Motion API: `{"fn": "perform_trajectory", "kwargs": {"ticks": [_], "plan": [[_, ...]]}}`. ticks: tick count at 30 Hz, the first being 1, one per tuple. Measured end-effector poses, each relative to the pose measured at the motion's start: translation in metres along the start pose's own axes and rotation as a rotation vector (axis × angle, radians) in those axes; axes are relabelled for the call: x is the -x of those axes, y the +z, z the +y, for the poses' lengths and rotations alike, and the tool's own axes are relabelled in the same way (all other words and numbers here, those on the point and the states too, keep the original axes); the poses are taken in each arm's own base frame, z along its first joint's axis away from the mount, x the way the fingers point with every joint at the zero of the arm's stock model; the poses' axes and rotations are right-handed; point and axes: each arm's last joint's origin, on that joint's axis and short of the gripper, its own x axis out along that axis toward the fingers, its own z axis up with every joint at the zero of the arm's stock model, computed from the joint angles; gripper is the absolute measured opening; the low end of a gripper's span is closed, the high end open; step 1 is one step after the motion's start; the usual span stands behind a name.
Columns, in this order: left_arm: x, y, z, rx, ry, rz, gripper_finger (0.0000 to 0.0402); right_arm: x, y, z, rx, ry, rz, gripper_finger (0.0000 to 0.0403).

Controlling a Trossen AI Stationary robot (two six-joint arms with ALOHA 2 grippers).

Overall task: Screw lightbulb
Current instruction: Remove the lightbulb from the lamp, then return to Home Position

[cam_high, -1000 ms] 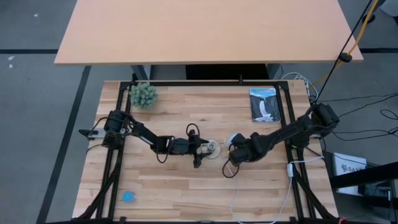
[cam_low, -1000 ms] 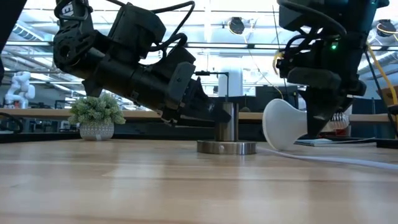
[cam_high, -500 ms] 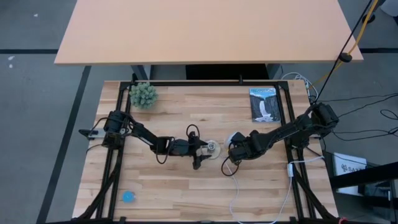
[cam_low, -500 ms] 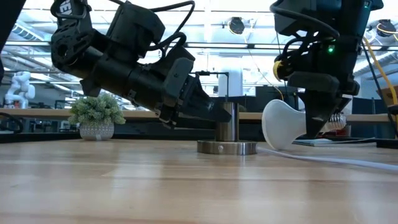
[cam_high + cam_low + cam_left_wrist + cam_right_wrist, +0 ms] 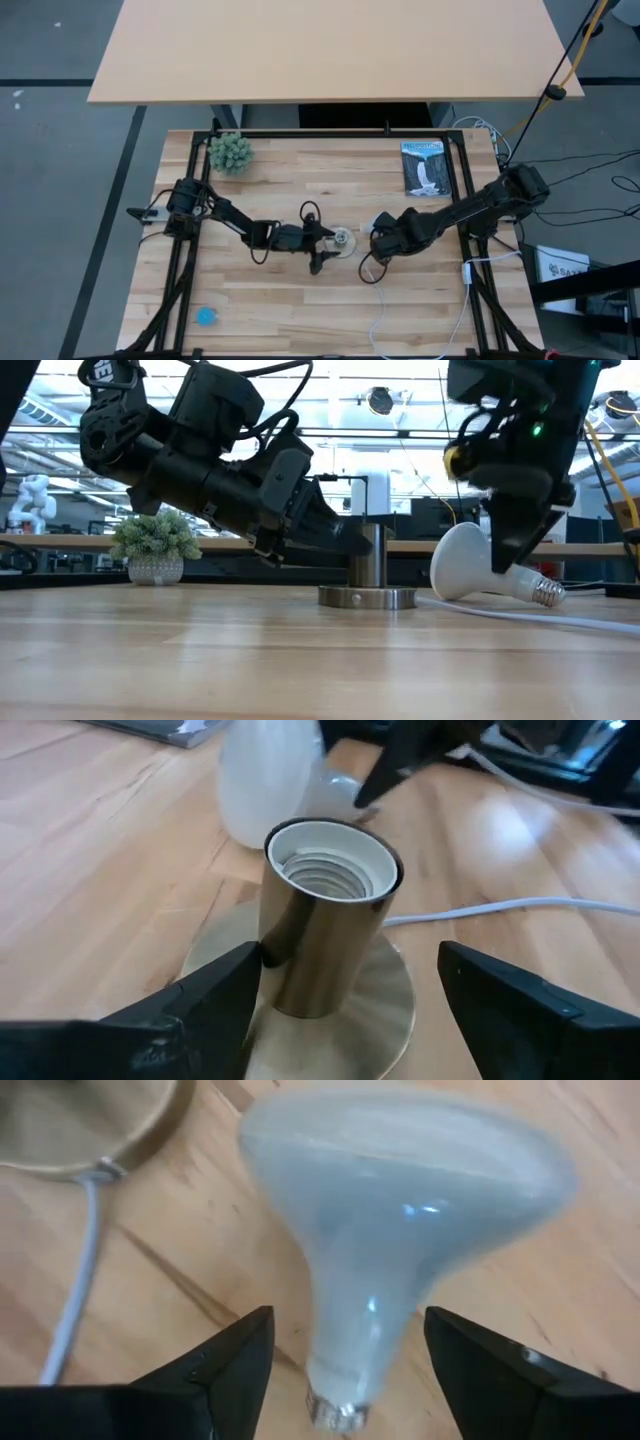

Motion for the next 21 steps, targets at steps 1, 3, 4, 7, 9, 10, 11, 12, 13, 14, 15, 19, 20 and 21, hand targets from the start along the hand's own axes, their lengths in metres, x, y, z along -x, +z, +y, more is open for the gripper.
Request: {"fn": "perform_trajectory", "kwargs": {"ticks": [1, 3, 4, 7, 9, 10, 11, 12, 13, 14, 15, 19, 20, 21], "plan": [[0.000, 0.001, -0.001, 0.002, -0.019, -0.005, 0.0309, 0.005, 0.000, -0.002, 0.000, 0.006, -0.007, 0.0252], [0.000, 0.004, -0.002, 0.007, -0.058, -0.031, 0.0309, 0.017, 0.000, -0.008, -0.020, 0.021, -0.035, 0.0253], [0.000, 0.006, -0.003, 0.009, -0.078, -0.047, 0.0309, 0.025, 0.000, -0.011, -0.032, 0.034, -0.058, 0.0253], [0.000, 0.009, -0.005, -0.001, -0.100, -0.074, 0.0309, 0.048, -0.002, -0.020, -0.064, 0.092, -0.139, 0.0253], [0.003, 0.012, -0.005, -0.045, -0.101, -0.078, 0.0309, 0.062, -0.003, -0.024, -0.079, 0.142, -0.197, 0.0253], [0.005, 0.015, -0.006, -0.068, -0.101, -0.083, 0.0309, 0.069, -0.005, -0.025, -0.094, 0.164, -0.229, 0.0253], [0.008, 0.020, -0.007, -0.089, -0.097, -0.078, 0.0309, 0.075, -0.006, -0.026, -0.117, 0.191, -0.262, 0.0253], [0.012, 0.024, -0.007, -0.100, -0.088, -0.069, 0.0309, 0.081, -0.009, -0.027, -0.136, 0.213, -0.288, 0.0253], [0.016, 0.029, -0.006, -0.106, -0.075, -0.057, 0.0309, 0.086, -0.012, -0.029, -0.142, 0.225, -0.312, 0.0253], [0.022, 0.034, -0.006, -0.116, -0.062, -0.046, 0.0309, 0.090, -0.015, -0.029, -0.137, 0.237, -0.338, 0.0253], [0.030, 0.039, -0.005, -0.125, -0.041, -0.031, 0.0309, 0.094, -0.019, -0.029, -0.126, 0.245, -0.364, 0.0253], [0.063, 0.051, -0.002, -0.148, 0.012, 0.047, 0.0309, 0.104, -0.036, -0.025, -0.048, 0.259, -0.447, 0.0253], [0.072, 0.052, -0.003, -0.154, 0.008, 0.063, 0.0309, 0.105, -0.040, -0.023, -0.013, 0.259, -0.452, 0.0253], [0.080, 0.053, -0.005, -0.159, -0.001, 0.070, 0.0309, 0.106, -0.045, -0.021, 0.025, 0.257, -0.452, 0.0253]]}}
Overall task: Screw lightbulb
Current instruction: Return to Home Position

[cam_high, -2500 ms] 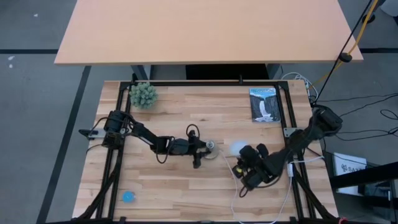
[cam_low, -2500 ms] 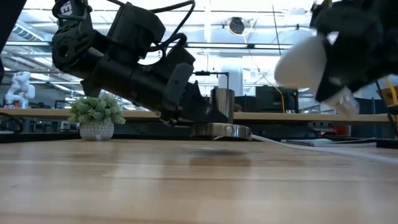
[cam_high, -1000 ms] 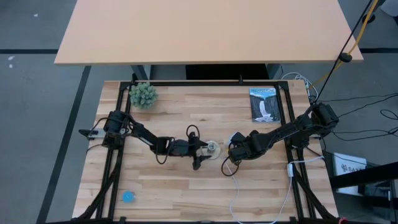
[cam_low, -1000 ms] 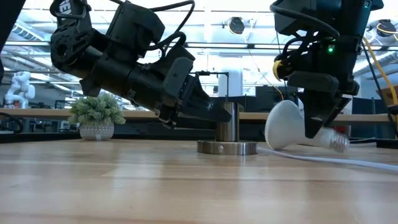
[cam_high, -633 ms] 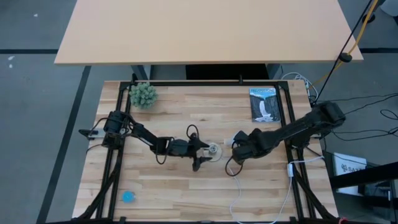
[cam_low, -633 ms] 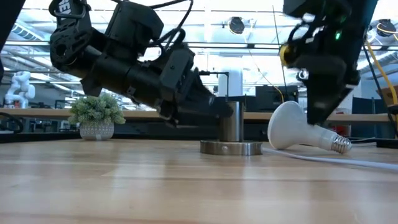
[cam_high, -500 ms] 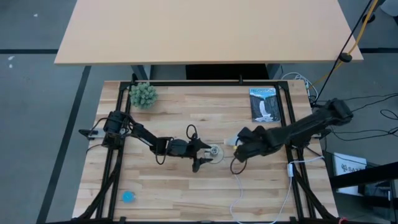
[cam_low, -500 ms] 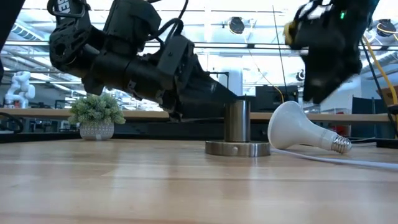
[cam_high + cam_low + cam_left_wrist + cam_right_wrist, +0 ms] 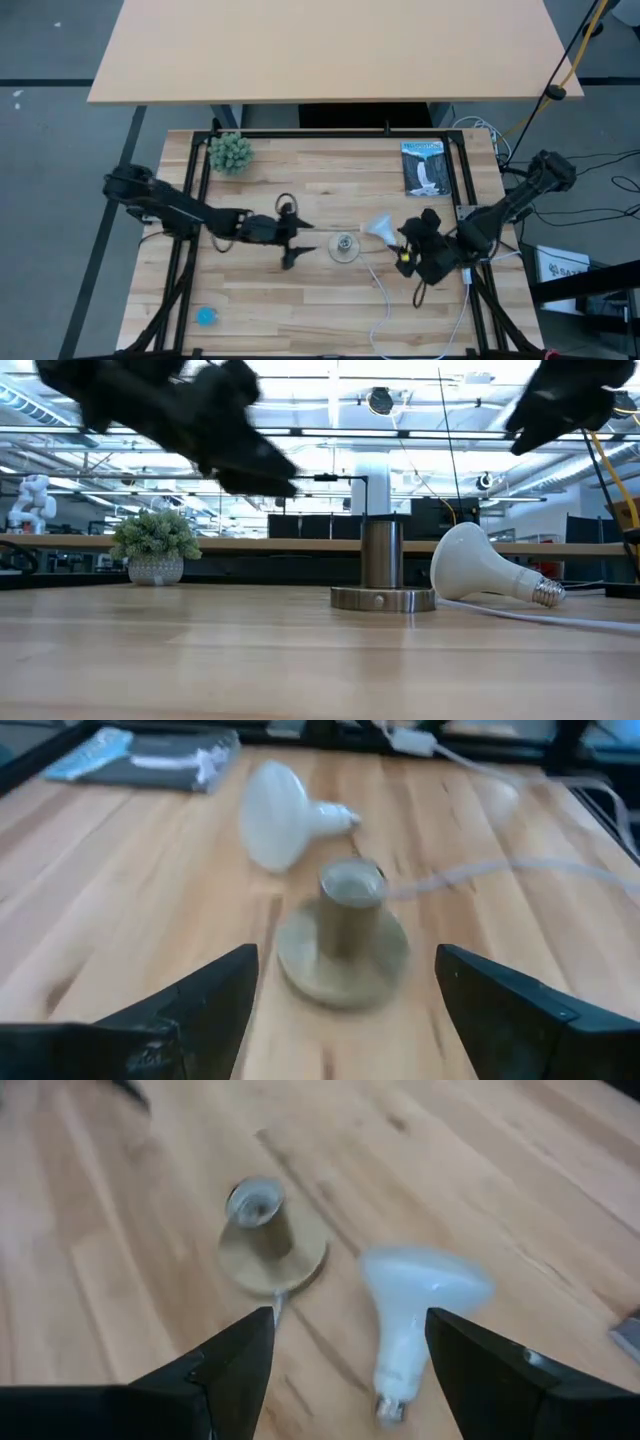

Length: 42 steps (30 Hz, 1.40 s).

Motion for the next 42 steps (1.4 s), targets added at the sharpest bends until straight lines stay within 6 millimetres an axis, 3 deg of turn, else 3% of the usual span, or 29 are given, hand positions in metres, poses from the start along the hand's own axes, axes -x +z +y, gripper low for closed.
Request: {"fn": "perform_trajectory", "kwargs": {"ticks": [8, 14, 18, 28, 36, 42], "plan": [[0.060, -0.020, -0.013, 0.033, -0.099, -0.029, 0.0309, 0.010, -0.029, 0.009, 0.145, 0.018, 0.093, 0.0253], [0.081, -0.036, -0.015, 0.096, -0.132, -0.085, 0.0309, 0.015, -0.041, 0.007, 0.189, -0.025, 0.103, 0.0253], [0.090, -0.051, -0.011, 0.106, -0.080, -0.131, 0.0309, 0.015, -0.046, 0.003, 0.213, -0.071, -0.023, 0.0253], [0.115, -0.086, 0.028, 0.190, -0.030, -0.247, 0.0309, -0.010, -0.077, -0.028, 0.080, -0.071, -0.116, 0.0254], [0.127, -0.071, 0.059, 0.086, -0.053, -0.351, 0.0309, -0.011, -0.078, -0.031, 0.151, -0.038, -0.129, 0.0254], [0.143, -0.068, 0.069, 0.078, -0.068, -0.395, 0.0309, -0.004, -0.078, -0.037, 0.157, -0.032, -0.132, 0.0254]]}}
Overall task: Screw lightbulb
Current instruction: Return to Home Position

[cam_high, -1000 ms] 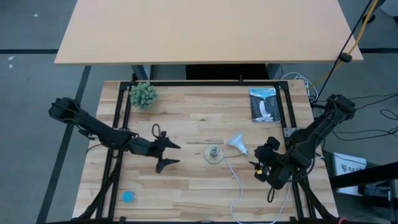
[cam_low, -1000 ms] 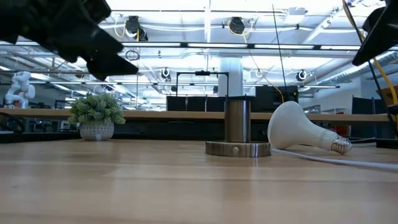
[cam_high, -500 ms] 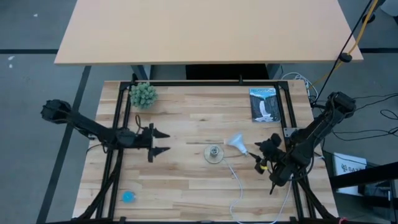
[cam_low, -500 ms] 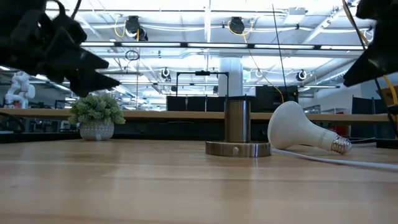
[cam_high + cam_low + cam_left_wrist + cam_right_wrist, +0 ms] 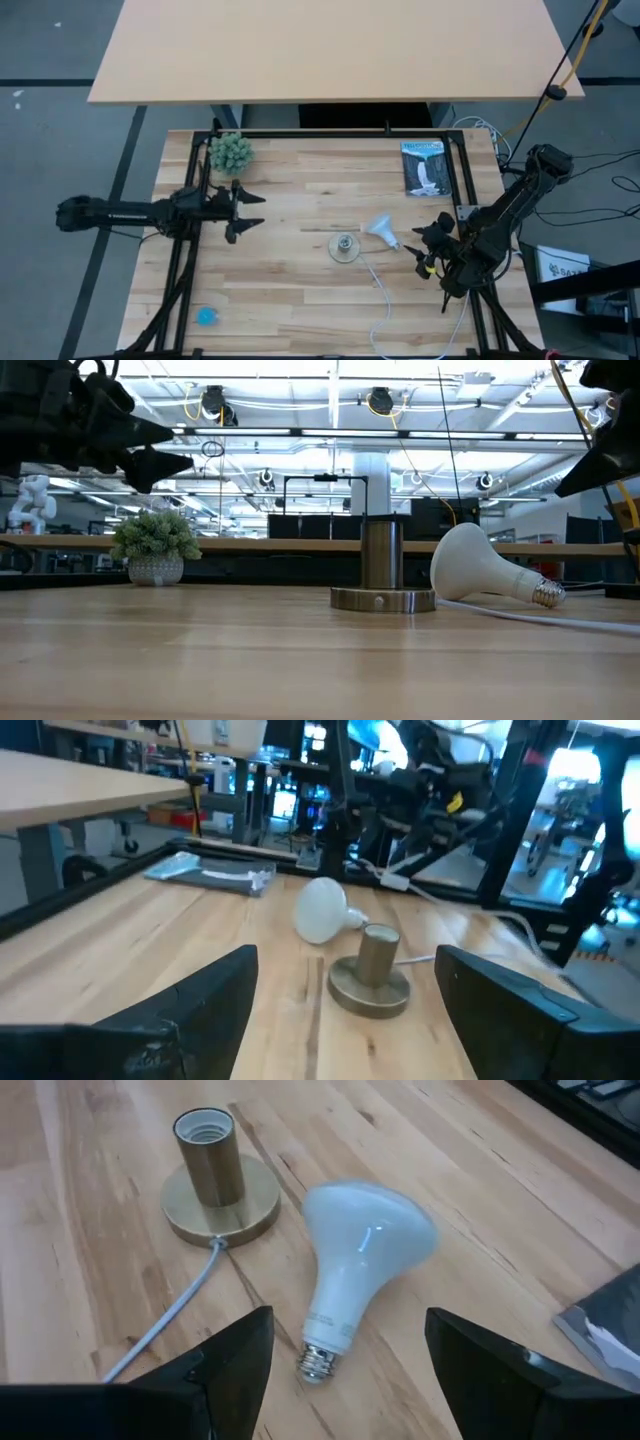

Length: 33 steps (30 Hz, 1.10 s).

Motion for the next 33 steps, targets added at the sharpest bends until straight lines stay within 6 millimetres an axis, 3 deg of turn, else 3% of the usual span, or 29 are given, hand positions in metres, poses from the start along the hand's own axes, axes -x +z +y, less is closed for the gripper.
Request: {"fn": "perform_trajectory", "kwargs": {"ticks": [10, 15, 25, 33], "plan": [[0.029, 0.009, -0.001, -0.006, 0.073, -0.131, 0.0309, 0.015, 0.000, -0.004, -0.048, 0.053, -0.096, 0.0254], [0.028, 0.000, -0.001, -0.015, 0.077, -0.042, 0.0309, 0.018, 0.000, -0.003, -0.049, 0.071, -0.106, 0.0253], [0.029, 0.003, 0.006, -0.109, 0.238, -0.069, 0.0309, 0.019, 0.000, -0.005, -0.029, 0.072, -0.108, 0.0253], [0.029, 0.003, 0.007, -0.246, 0.256, -0.049, 0.0309, 0.019, 0.001, -0.005, 0.067, 0.068, -0.110, 0.0253]]}}
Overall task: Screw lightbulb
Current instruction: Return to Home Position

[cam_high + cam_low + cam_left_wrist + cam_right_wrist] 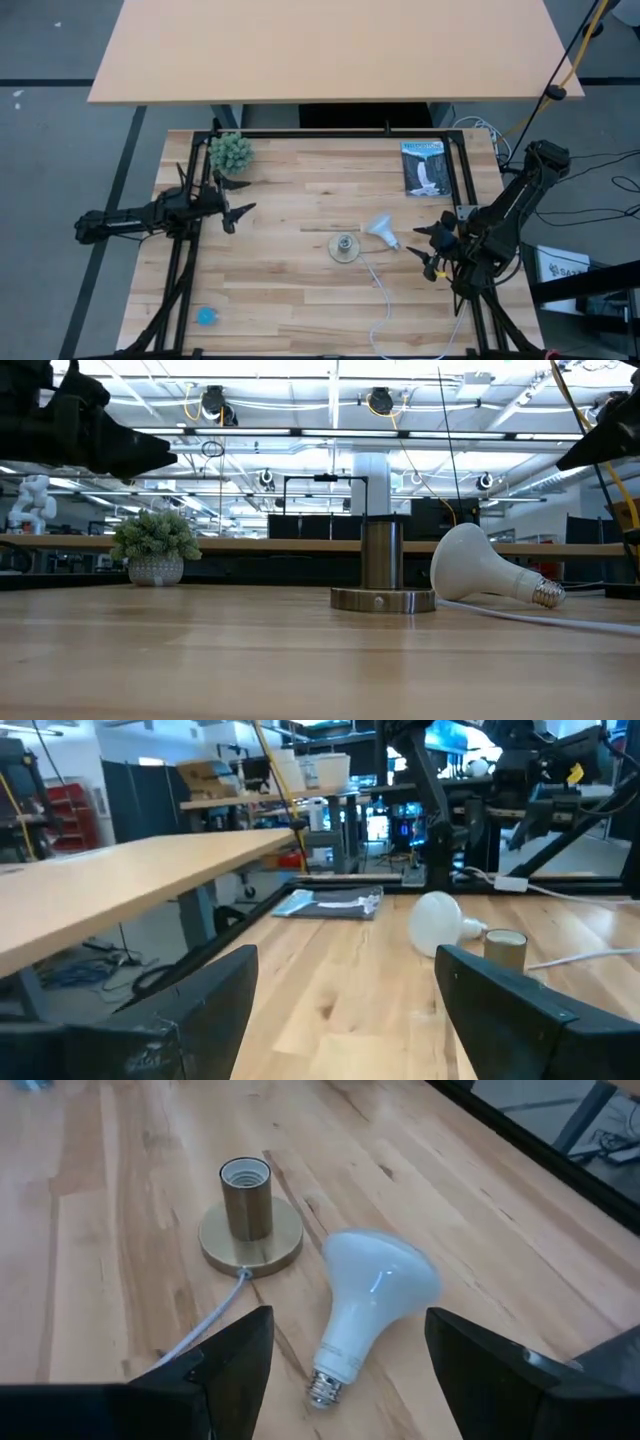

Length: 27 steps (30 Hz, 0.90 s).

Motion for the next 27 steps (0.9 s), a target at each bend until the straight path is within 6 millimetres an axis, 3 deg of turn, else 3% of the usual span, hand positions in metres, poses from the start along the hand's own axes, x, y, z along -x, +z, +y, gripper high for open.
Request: {"fn": "perform_trajectory", "kwargs": {"ticks": [8, 16, 22, 27], "plan": [[0.001, 0.002, 0.006, 0.154, 0.186, -0.016, 0.0309, 0.000, 0.000, 0.000, 0.046, -0.001, -0.003, 0.0253], [0.001, 0.002, 0.006, 0.160, 0.196, -0.018, 0.0309, 0.000, 0.000, -0.002, 0.124, -0.023, -0.018, 0.0253], [0.001, 0.002, 0.006, 0.161, 0.196, -0.018, 0.0309, 0.003, -0.003, -0.021, 0.133, -0.108, -0.015, 0.0253], [0.001, 0.002, 0.006, 0.162, 0.196, -0.018, 0.0309, 0.001, -0.011, -0.040, 0.065, -0.081, -0.076, 0.0253]]}}
